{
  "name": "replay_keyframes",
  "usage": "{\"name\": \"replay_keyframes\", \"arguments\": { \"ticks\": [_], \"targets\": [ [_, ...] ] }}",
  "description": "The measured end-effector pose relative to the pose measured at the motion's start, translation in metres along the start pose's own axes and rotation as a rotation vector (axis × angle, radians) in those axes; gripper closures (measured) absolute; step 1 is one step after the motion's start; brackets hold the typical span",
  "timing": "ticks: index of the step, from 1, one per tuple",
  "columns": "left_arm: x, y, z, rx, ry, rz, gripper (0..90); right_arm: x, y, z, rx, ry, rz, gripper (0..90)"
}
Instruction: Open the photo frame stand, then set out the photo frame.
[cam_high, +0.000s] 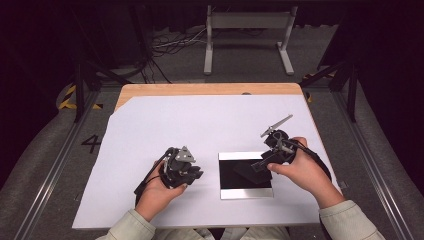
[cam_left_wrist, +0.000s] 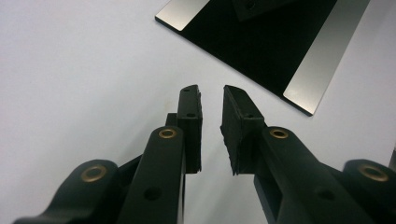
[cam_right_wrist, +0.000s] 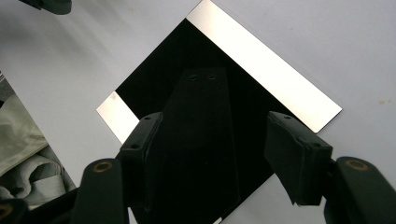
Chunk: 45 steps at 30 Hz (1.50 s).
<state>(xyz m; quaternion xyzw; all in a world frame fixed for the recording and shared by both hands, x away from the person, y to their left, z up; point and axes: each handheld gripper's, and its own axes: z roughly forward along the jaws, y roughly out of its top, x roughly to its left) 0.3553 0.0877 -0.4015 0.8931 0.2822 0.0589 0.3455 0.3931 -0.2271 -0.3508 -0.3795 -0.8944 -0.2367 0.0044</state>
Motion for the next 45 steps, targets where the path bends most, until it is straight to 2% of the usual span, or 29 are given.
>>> {"name": "replay_keyframes", "arguments": {
  "ticks": [6, 15, 27, 38, 45],
  "targets": [
    [-0.001, 0.0, 0.001, 0.002, 0.001, 0.005, 77.5, -0.003, 0.001, 0.007, 0.029, 0.022, 0.037, 34.7],
    [-0.001, 0.0, 0.002, 0.005, 0.0, 0.007, 77.3, -0.009, 0.003, 0.019, 0.102, 0.07, 0.107, 33.4],
    [-0.001, -0.001, 0.002, 0.009, 0.008, 0.007, 77.6, -0.018, 0.005, 0.031, 0.136, 0.118, 0.165, 30.6],
    [-0.002, 0.0, 0.002, 0.01, 0.009, 0.017, 77.2, -0.014, 0.005, 0.039, 0.15, 0.171, 0.176, 28.2],
    [-0.001, -0.001, 0.001, 0.01, 0.006, 0.013, 76.7, -0.012, 0.007, 0.047, 0.196, 0.202, 0.172, 34.3]
  ]
}}
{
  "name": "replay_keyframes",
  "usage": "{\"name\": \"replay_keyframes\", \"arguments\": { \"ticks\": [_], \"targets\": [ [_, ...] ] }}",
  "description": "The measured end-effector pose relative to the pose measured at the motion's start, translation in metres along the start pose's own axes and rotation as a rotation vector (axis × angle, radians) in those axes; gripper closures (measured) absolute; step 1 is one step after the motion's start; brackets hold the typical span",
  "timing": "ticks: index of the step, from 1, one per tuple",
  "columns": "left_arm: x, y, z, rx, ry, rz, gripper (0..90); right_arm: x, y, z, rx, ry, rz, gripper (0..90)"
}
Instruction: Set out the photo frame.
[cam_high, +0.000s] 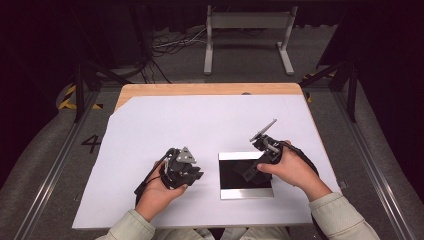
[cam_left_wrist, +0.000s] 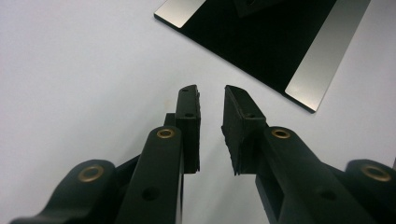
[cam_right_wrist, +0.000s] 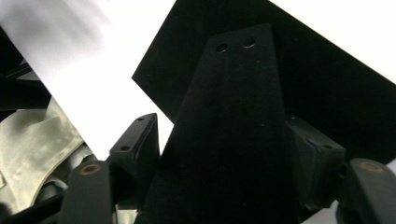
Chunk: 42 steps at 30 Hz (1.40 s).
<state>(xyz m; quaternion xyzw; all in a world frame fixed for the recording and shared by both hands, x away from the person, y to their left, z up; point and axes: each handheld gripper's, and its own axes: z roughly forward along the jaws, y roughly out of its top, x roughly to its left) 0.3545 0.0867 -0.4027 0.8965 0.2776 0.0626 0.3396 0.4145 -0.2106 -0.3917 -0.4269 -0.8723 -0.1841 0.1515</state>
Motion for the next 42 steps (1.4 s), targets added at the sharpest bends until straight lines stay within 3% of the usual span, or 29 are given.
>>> {"name": "replay_keyframes", "arguments": {
  "ticks": [5, 28, 32, 33, 36, 39, 42],
  "targets": [
    [0.0, 0.0, 0.001, 0.001, 0.002, 0.004, 76.6, 0.002, 0.002, -0.001, 0.009, -0.004, 0.011, 38.4],
    [-0.002, 0.0, 0.005, 0.013, 0.004, 0.016, 76.1, 0.003, 0.003, -0.003, 0.007, -0.016, 0.022, 41.0],
    [-0.002, 0.0, 0.004, 0.013, 0.004, 0.014, 76.0, 0.004, 0.002, -0.006, -0.028, 0.0, 0.032, 45.5],
    [-0.002, 0.0, 0.004, 0.012, 0.004, 0.014, 76.0, 0.005, 0.002, -0.008, -0.039, -0.01, 0.024, 52.8],
    [-0.003, 0.0, 0.004, 0.013, 0.006, 0.015, 76.0, 0.003, 0.0, -0.02, -0.096, 0.074, 0.032, 65.6],
    [-0.003, 0.0, 0.005, 0.013, 0.006, 0.016, 76.0, 0.005, 0.0, -0.024, -0.103, 0.094, 0.025, 67.4],
    [-0.003, 0.0, 0.005, 0.013, 0.005, 0.018, 76.0, 0.009, 0.0, -0.024, -0.1, 0.076, 0.018, 67.6]
  ]
}}
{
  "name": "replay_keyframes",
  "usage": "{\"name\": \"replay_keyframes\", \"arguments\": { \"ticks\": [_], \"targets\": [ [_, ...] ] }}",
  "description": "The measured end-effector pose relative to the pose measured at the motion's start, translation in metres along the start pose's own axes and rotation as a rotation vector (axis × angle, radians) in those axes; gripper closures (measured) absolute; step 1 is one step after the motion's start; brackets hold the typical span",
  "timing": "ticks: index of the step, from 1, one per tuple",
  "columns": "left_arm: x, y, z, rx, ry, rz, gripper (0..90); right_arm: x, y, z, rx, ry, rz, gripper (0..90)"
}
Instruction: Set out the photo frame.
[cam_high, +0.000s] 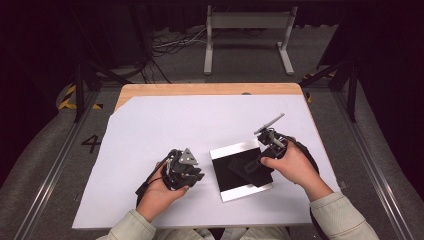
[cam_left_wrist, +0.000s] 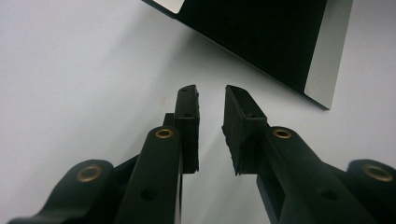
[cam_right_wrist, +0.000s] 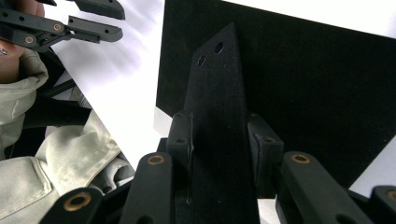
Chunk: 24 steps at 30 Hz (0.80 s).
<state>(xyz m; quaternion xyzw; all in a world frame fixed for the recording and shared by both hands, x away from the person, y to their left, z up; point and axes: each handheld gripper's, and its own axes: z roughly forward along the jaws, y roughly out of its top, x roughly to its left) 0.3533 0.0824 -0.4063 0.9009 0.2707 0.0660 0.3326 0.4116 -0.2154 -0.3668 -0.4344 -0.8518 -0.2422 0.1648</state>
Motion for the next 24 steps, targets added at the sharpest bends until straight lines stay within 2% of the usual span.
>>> {"name": "replay_keyframes", "arguments": {
  "ticks": [4, 7, 9, 10, 11, 12, 13, 15, 18, 21, 22, 23, 24],
  "targets": [
    [0.0, 0.0, 0.0, -0.002, 0.001, -0.004, 76.0, 0.0, -0.002, -0.003, 0.012, 0.02, -0.016, 70.5],
    [0.0, 0.0, 0.0, -0.001, 0.001, -0.002, 75.9, 0.001, -0.005, -0.007, 0.019, 0.061, -0.025, 74.7],
    [0.0, 0.0, 0.0, -0.001, 0.001, -0.002, 75.8, 0.002, -0.007, -0.01, 0.015, 0.107, -0.034, 79.4],
    [0.0, 0.0, 0.0, -0.001, 0.001, -0.002, 75.9, 0.002, -0.007, -0.01, 0.015, 0.107, -0.034, 79.4],
    [0.0, 0.0, 0.0, -0.002, 0.003, -0.002, 75.9, 0.003, -0.007, -0.011, 0.012, 0.139, -0.034, 82.4],
    [0.0, 0.0, 0.0, -0.003, 0.003, -0.002, 75.9, 0.007, -0.008, -0.013, 0.009, 0.206, -0.053, 87.0],
    [0.0, 0.0, -0.001, -0.003, 0.004, -0.003, 75.9, 0.011, -0.009, -0.014, 0.007, 0.219, -0.069, 87.3],
    [0.0, 0.0, -0.001, -0.009, 0.006, -0.005, 76.0, 0.019, -0.009, -0.015, 0.0, 0.186, -0.105, 87.3],
    [0.001, 0.0, -0.003, -0.017, 0.014, -0.007, 76.0, 0.029, -0.009, -0.017, -0.011, 0.165, -0.15, 87.5],
    [0.004, -0.002, -0.005, -0.019, 0.02, -0.016, 76.2, 0.037, -0.011, -0.02, -0.054, 0.124, -0.204, 87.7],
    [0.004, -0.002, -0.005, -0.019, 0.02, -0.016, 76.2, 0.037, -0.011, -0.02, -0.054, 0.124, -0.204, 87.7],
    [0.006, -0.003, -0.006, -0.021, 0.028, -0.022, 76.2, 0.039, -0.013, -0.022, -0.088, 0.108, -0.236, 87.7],
    [0.006, -0.003, -0.007, -0.021, 0.029, -0.026, 76.3, 0.039, -0.013, -0.022, -0.097, 0.11, -0.242, 87.6]
  ]
}}
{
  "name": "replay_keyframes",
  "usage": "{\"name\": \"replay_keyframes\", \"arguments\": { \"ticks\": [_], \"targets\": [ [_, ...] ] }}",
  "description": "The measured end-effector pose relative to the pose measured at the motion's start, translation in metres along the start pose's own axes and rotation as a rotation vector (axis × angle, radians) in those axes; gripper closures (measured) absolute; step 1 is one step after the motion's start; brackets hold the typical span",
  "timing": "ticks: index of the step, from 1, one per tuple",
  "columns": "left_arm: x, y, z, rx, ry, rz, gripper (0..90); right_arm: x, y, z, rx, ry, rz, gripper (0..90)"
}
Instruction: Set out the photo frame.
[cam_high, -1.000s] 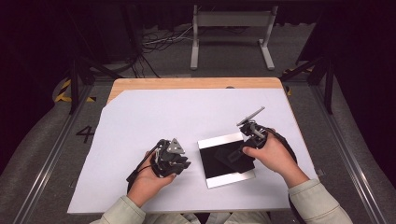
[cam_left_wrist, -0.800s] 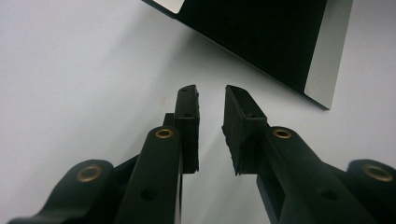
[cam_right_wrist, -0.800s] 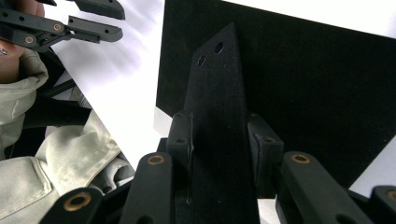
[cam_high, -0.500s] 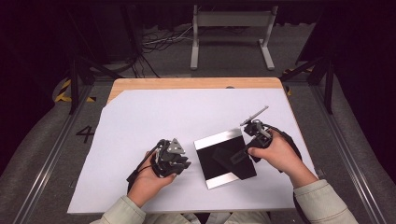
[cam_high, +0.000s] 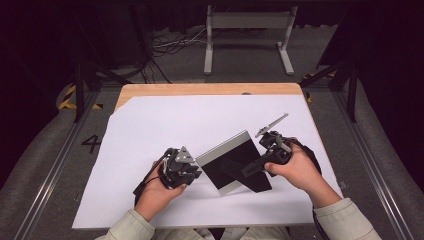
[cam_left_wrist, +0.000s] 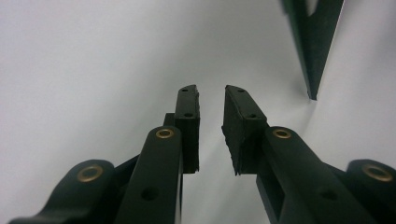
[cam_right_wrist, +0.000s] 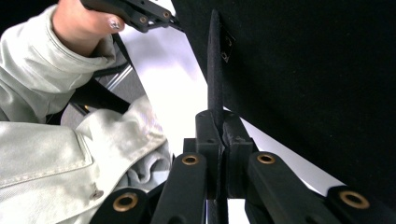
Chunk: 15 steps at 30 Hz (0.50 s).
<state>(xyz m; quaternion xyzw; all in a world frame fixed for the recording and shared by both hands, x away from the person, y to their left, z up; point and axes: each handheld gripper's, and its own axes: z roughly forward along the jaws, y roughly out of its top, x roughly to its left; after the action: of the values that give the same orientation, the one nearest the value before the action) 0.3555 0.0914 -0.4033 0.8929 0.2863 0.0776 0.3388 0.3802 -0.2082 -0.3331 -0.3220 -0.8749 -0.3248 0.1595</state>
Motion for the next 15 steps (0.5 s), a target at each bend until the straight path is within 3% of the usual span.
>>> {"name": "replay_keyframes", "arguments": {
  "ticks": [7, 10, 15],
  "targets": [
    [0.009, -0.004, -0.007, -0.015, 0.023, -0.038, 76.4, -0.002, -0.003, 0.002, -0.085, 0.013, -0.07, 87.6],
    [0.015, -0.007, -0.012, -0.02, 0.036, -0.059, 76.4, -0.006, -0.005, 0.005, -0.144, 0.024, -0.116, 87.6],
    [0.019, -0.008, -0.018, -0.037, 0.047, -0.087, 76.4, -0.016, -0.01, 0.014, -0.187, 0.042, -0.16, 87.7]
  ]
}}
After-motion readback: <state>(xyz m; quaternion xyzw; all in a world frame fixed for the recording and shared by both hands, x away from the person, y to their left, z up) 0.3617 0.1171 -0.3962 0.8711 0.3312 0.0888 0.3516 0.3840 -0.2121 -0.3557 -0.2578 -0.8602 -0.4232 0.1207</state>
